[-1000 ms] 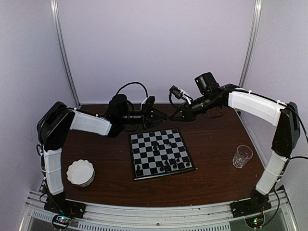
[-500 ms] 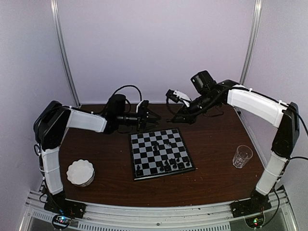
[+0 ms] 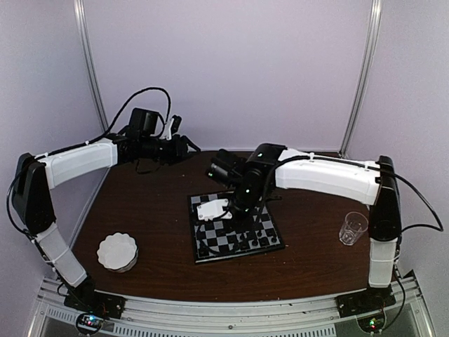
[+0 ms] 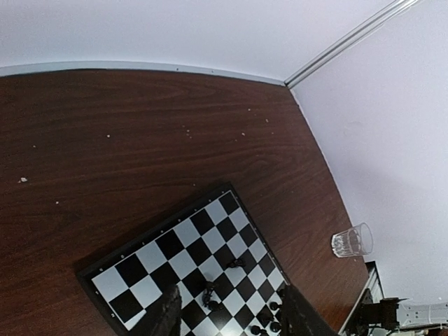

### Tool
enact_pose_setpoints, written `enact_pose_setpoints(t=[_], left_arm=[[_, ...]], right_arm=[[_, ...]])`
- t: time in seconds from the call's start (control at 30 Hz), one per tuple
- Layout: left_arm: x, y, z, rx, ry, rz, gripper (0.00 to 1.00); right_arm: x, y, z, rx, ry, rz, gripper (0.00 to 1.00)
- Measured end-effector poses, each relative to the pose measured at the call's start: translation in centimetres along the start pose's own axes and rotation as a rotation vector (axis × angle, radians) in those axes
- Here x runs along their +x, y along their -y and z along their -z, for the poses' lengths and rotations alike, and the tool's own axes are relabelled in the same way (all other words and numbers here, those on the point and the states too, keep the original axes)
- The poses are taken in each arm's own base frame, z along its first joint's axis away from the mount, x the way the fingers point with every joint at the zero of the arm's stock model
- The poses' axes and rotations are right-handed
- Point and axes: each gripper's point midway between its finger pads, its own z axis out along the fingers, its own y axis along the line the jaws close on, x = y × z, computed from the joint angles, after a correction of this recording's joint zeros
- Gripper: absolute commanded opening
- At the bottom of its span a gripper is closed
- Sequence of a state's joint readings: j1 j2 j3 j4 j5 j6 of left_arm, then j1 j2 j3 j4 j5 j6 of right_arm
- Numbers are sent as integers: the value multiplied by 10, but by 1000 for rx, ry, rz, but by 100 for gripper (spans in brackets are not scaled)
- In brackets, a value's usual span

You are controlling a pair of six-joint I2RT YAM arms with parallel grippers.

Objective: Set up the chess pieces on the board
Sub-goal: Place the knight at g8.

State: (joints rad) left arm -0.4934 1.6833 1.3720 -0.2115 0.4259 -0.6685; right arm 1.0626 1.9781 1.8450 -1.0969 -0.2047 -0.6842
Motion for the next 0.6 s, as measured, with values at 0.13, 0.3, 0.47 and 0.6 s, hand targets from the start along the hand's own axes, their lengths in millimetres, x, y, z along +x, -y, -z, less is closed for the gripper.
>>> enact_pose_setpoints(t=[0.13, 0.3, 0.47, 0.6], left_arm=[[8, -13, -1, -57, -14, -7, 49], [13, -21, -1, -87, -24, -5, 50], [13, -21, -1, -88, -23, -5, 50], [13, -20, -1, -85, -24, -4, 50]], right_arm=[[4, -13, -29, -7, -122, 86, 4], [0, -21, -45, -9, -181, 145, 4], [-8, -16, -47, 12, -190, 172, 4], [-7, -11, -58, 28, -226, 185, 5]])
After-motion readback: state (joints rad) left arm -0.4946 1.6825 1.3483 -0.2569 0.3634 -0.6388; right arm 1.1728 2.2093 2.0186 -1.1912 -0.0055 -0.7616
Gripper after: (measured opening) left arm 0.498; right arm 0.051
